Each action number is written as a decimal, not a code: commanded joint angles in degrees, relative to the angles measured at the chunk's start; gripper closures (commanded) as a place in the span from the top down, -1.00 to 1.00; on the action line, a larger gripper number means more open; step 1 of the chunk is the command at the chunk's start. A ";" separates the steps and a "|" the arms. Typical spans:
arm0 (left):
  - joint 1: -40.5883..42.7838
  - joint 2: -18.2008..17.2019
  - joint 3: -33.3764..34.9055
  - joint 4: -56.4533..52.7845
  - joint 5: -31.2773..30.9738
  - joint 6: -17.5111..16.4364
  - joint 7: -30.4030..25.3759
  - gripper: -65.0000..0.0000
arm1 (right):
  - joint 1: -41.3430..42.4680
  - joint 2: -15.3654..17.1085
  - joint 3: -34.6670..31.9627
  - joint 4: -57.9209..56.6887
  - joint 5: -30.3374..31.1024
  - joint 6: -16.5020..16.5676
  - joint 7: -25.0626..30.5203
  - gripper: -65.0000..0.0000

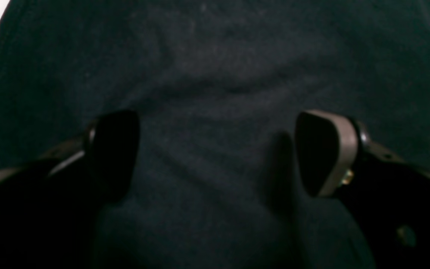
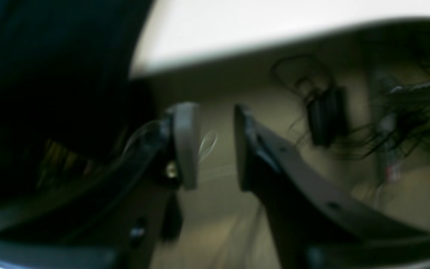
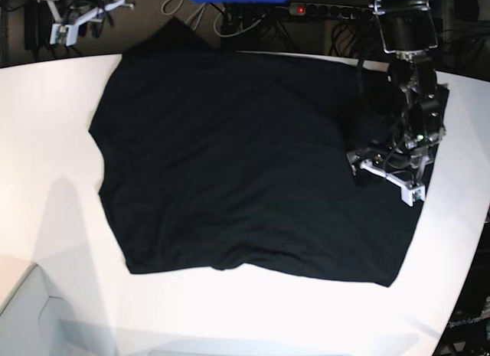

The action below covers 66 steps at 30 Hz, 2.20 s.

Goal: Layout the t-shirt on the table in an organized manner, then fold the t-shirt properly
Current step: 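Grasp the shirt edges with both grippers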

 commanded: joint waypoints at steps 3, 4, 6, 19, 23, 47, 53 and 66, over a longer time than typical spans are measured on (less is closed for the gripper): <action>2.09 -1.03 -2.04 -0.44 0.07 1.30 4.02 1.00 | 5.68 1.97 1.75 1.01 0.08 0.20 1.62 -0.23; 2.26 -0.95 -2.74 -0.44 0.07 1.30 4.02 1.00 | 7.88 3.29 1.22 1.01 0.08 0.20 1.62 -0.19; 2.53 -0.95 -3.98 -0.44 0.07 1.21 4.11 1.00 | 13.33 6.45 -1.77 0.75 0.08 0.28 0.30 -0.10; 7.54 -1.30 -5.82 7.47 0.42 1.21 4.63 1.00 | 54.04 11.82 -22.87 -31.34 0.26 0.28 -9.02 0.00; 7.54 -1.30 -5.91 7.38 0.42 1.30 4.63 1.00 | 56.67 11.73 -23.13 -40.31 0.26 0.28 -6.20 0.00; 7.27 -1.30 -5.91 7.29 0.42 1.56 4.63 1.00 | 51.40 13.75 -19.79 -30.02 0.17 0.28 3.56 0.02; 7.10 -0.86 -5.91 7.65 0.24 1.65 4.63 1.00 | 71.79 13.84 -20.23 -57.80 0.17 0.28 3.64 0.36; 7.19 -0.77 -5.91 7.65 0.24 1.74 4.63 1.00 | 79.88 14.63 -20.14 -71.60 0.17 11.98 3.91 0.48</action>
